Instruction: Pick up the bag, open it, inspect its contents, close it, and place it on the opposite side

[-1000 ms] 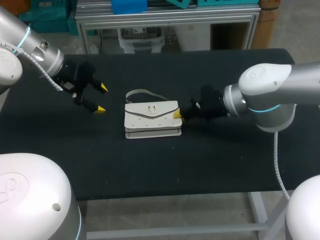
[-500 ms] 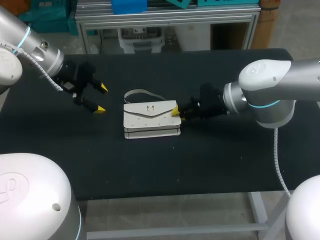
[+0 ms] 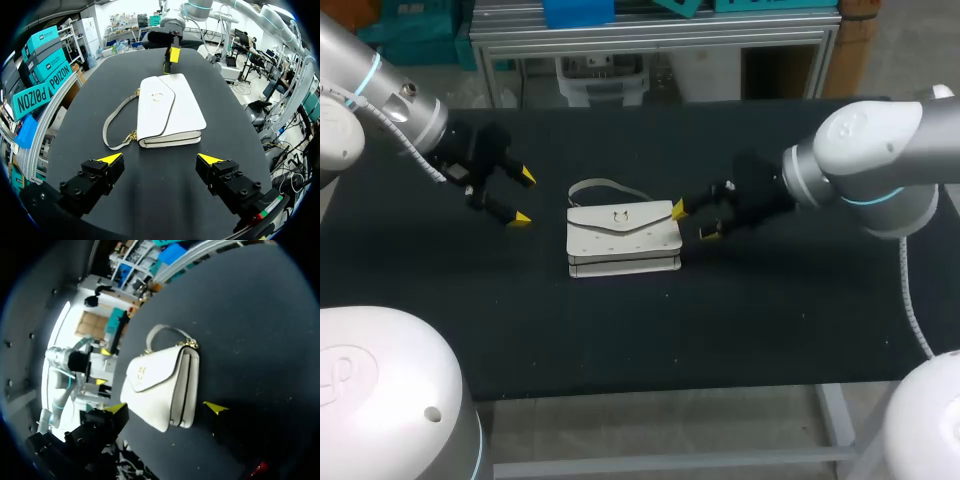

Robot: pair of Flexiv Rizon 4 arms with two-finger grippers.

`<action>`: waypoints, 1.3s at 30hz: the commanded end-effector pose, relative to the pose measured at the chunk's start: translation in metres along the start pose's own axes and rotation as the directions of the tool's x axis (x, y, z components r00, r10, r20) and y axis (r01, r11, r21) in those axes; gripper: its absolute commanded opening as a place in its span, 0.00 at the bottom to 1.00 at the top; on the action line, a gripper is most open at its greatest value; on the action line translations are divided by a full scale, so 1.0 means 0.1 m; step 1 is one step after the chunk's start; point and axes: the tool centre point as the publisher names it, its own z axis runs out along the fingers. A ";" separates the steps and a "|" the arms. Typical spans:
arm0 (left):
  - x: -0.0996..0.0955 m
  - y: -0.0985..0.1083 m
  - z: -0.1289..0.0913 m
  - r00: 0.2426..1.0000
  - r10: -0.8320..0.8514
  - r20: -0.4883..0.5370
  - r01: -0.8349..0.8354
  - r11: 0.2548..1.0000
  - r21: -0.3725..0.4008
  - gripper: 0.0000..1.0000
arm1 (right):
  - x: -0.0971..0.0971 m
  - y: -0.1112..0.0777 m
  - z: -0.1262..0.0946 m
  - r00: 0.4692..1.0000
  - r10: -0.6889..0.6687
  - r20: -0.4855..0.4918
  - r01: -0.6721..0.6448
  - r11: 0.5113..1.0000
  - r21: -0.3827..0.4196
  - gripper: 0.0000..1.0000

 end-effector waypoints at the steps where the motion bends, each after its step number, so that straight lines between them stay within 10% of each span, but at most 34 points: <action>1: 0.00 0.00 0.00 1.000 0.000 0.000 0.000 1.000 0.001 1.00 | 0.11 0.03 -0.11 0.984 -0.061 0.170 0.056 0.998 0.038 1.00; 13: 0.00 0.00 0.00 1.000 0.000 0.000 0.000 1.000 0.001 1.00 | 0.16 0.11 -0.16 0.827 -0.359 0.433 0.306 0.933 0.189 1.00; 17: 0.00 0.00 0.00 1.000 0.000 0.000 0.000 1.000 0.001 1.00 | 0.11 0.19 -0.12 0.682 -0.453 0.574 0.334 0.891 0.307 1.00; 28: 0.00 0.00 0.00 1.000 0.000 0.000 0.000 1.000 0.001 1.00 | 0.11 0.19 -0.12 0.682 -0.453 0.574 0.334 0.891 0.307 1.00; 39: 0.00 -0.36 0.01 0.955 0.295 0.039 -0.296 0.955 0.016 1.00 | 0.09 0.09 0.15 0.301 -0.753 0.585 0.655 0.609 0.447 1.00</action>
